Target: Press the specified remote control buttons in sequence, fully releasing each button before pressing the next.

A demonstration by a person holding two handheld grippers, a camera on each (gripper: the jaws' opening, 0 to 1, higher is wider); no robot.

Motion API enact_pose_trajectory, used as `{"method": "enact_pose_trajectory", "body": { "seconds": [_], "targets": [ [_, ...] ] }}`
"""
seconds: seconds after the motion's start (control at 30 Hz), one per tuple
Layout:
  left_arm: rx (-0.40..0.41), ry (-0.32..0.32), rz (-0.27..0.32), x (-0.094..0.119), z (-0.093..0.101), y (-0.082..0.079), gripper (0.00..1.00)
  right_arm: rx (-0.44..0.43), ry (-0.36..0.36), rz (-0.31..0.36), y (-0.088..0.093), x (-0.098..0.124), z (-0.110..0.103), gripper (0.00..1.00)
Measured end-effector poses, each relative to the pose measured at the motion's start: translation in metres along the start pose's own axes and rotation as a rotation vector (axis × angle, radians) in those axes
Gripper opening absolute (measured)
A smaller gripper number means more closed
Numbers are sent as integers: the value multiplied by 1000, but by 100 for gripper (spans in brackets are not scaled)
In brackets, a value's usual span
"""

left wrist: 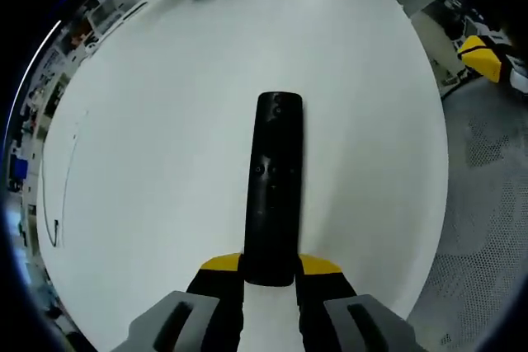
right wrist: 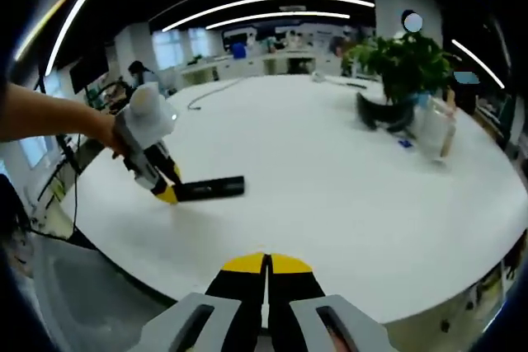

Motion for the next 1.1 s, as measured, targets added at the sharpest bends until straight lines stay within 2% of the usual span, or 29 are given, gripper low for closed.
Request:
{"method": "enact_pose_trajectory", "body": {
  "seconds": [0.17, 0.4, 0.57, 0.63, 0.8, 1.0, 1.1],
  "targets": [
    [-2, -1, -2, 1, 14, 3, 23, -5, 2, -22, 2, -1, -1, 0],
    [5, -3, 7, 1, 31, 7, 23, -68, -43, -76, 5, -2, -2, 0],
    [15, -1, 16, 1, 46, 9, 23, -75, -63, -89, 6, -3, -4, 0],
    [-5, 3, 23, 2, 52, 11, 23, -77, -68, -96, 7, -3, -4, 0],
    [-19, 2, 35, 2, 67, 13, 23, -82, -114, -100, 6, -2, -9, 0],
    [28, 1, 77, 3, 82, 16, 23, -101, -175, -86, 1, 2, -14, 0],
    [43, 1, 91, 3, 88, 17, 23, -111, -238, -120, -1, 3, -21, 0]
  ]
}}
Point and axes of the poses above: the point that each gripper's makers call its tool centre point, and the gripper's own axes: x roughly backward along the fingers, z roughly to its right, y roughly out of its underside, the point moved 6 cm from there along x, roughly backward along the fingers, and after that the axes turned 6 degrees about -z, right-handed, at the moved point
